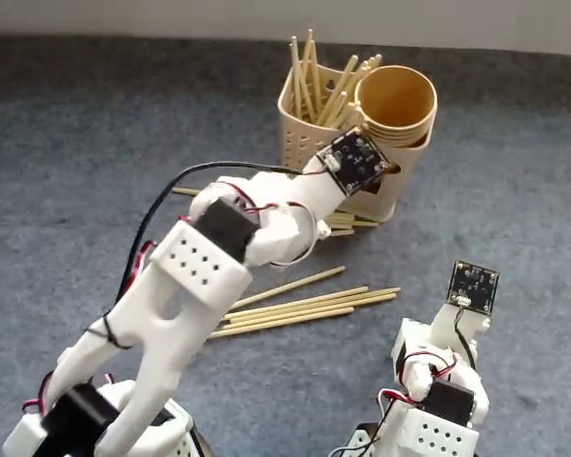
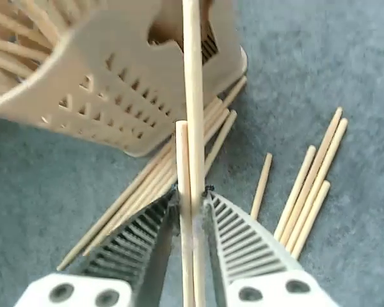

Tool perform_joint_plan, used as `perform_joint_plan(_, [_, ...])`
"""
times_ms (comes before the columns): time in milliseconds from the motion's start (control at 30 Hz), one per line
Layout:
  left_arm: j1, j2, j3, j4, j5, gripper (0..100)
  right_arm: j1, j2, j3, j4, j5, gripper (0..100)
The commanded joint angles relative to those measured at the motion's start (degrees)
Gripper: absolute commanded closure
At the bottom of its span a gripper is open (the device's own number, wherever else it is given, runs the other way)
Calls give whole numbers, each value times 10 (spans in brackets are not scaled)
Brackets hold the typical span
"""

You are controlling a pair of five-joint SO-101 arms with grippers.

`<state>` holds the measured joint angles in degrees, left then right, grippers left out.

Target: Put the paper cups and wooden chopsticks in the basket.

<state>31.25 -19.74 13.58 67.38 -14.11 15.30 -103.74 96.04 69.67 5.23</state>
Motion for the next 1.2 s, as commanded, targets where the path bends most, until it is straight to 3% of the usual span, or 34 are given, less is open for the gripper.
perform_joint_plan(0, [7,-69,-9,-55,6,995,6,-3,87,3,0,993])
perform_joint_plan(467, [7,-149,-9,-268,6,995,6,-3,87,3,0,993])
perform_joint_plan(800, [7,-177,-8,-469,6,995,6,-3,87,3,0,993])
perform_joint_plan(1167, [7,-175,63,-610,6,995,6,-3,87,3,0,993])
